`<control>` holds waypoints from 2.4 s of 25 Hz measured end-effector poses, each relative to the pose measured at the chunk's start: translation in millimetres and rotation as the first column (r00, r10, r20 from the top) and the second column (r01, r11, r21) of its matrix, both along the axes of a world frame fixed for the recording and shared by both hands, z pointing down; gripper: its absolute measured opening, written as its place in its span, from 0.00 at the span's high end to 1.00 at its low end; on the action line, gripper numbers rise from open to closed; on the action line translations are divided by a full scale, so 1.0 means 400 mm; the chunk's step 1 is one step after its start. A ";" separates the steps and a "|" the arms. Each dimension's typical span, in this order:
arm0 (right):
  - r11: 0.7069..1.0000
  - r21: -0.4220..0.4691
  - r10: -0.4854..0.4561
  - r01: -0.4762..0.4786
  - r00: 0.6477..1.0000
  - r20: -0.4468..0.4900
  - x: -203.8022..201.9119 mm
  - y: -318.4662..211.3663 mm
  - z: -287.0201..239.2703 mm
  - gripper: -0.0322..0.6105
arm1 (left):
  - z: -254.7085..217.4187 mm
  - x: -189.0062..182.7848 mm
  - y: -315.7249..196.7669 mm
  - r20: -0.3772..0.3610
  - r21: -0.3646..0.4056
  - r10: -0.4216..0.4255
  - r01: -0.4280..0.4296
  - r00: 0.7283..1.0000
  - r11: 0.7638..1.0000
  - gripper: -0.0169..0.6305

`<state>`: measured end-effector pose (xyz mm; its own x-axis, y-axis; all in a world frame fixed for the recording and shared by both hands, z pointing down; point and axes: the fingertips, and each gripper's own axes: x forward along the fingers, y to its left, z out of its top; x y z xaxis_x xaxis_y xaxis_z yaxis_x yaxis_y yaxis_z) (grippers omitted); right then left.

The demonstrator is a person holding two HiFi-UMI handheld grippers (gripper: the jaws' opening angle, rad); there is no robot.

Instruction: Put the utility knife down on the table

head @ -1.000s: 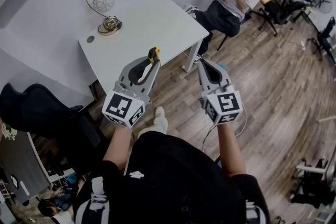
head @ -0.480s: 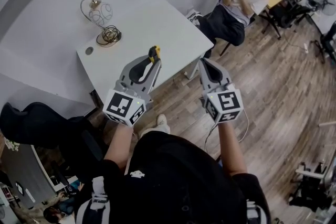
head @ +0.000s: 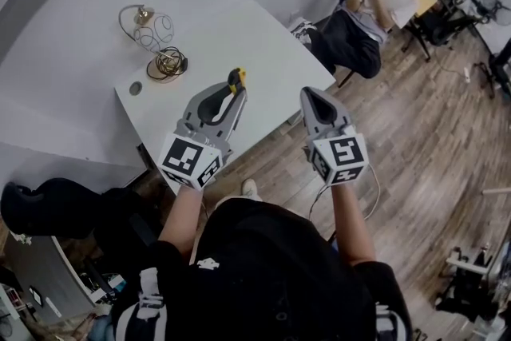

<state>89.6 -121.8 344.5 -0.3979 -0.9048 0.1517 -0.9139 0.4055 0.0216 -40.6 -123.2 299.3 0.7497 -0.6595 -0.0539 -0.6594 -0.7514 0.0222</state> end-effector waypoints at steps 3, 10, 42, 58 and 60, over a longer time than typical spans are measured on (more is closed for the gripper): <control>1.000 -0.015 -0.003 0.003 1.000 -0.008 -0.023 -0.045 0.017 0.89 | 0.018 -0.020 -0.045 0.000 -0.013 0.002 -0.002 1.000 1.000 0.85; 0.998 -0.052 -0.028 0.027 0.999 -0.021 -0.068 -0.101 0.066 0.89 | 0.074 -0.058 -0.099 0.002 -0.052 -0.013 0.013 1.000 0.999 0.85; 0.943 -0.282 -0.180 0.175 0.984 0.006 -0.026 -0.300 0.324 0.90 | 0.505 0.055 -0.251 0.114 -0.435 -0.042 0.088 0.993 0.896 0.85; 0.879 -0.430 -0.233 0.208 0.973 -0.004 -0.030 -0.320 0.495 0.89 | 0.788 0.030 -0.257 0.150 -0.652 -0.071 0.153 0.986 0.743 0.85; 0.871 -0.445 -0.238 0.210 0.971 -0.007 -0.029 -0.319 0.512 0.89 | 0.808 0.033 -0.265 0.147 -0.664 -0.074 0.154 0.986 0.732 0.85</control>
